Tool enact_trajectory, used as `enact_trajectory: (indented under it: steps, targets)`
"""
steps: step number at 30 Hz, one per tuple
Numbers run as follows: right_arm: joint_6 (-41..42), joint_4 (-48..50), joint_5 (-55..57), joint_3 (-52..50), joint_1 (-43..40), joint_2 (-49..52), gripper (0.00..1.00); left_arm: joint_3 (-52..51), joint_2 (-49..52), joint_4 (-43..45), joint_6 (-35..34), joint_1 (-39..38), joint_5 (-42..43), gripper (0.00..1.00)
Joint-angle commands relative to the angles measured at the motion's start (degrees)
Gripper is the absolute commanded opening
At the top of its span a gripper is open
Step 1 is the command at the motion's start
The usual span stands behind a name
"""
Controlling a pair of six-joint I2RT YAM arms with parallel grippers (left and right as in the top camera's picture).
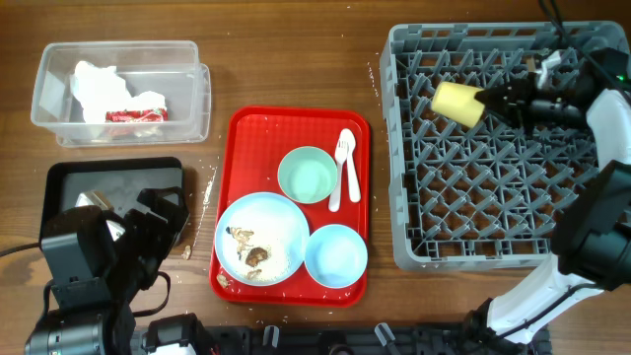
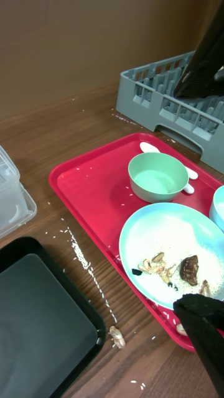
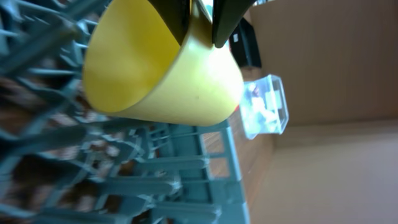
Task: Sort waste into correct bins and load items into the dishwasher rack
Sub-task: 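Lift the yellow cup and carry it right over the grey rack, then set the yellow cup upside down in the rack and release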
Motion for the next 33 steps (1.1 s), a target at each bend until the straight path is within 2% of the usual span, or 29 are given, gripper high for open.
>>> enact_trajectory:
  steps: [1, 9, 14, 21, 27, 33]
  targets:
    - [3.2, -1.2, 16.0, -1.5, -1.7, 1.7, 0.13, 0.0, -0.1, 0.2, 0.5, 0.1, 0.6, 1.0]
    - [10.8, -4.4, 35.2, -0.6, -2.6, -4.0, 0.13, 0.0, -0.1, 0.2, 0.5, 0.1, 0.6, 1.0]
    - [11.3, -4.5, 35.9, -0.6, -1.3, -12.1, 0.14, 0.0, -0.1, 0.2, 0.5, 0.1, 0.6, 1.0]
    - [5.8, -1.5, 35.8, -0.6, 10.1, -20.1, 0.15, 0.0, -0.1, 0.2, 0.5, 0.1, 0.6, 1.0]
    - [4.9, 5.7, 36.1, -0.7, 19.9, -19.6, 0.18, 0.0, -0.1, 0.2, 0.5, 0.1, 0.6, 1.0]
    - [5.3, 6.4, 45.2, -0.7, 24.4, -19.5, 0.19, 0.0, -0.1, 0.2, 0.5, 0.1, 0.6, 1.0]
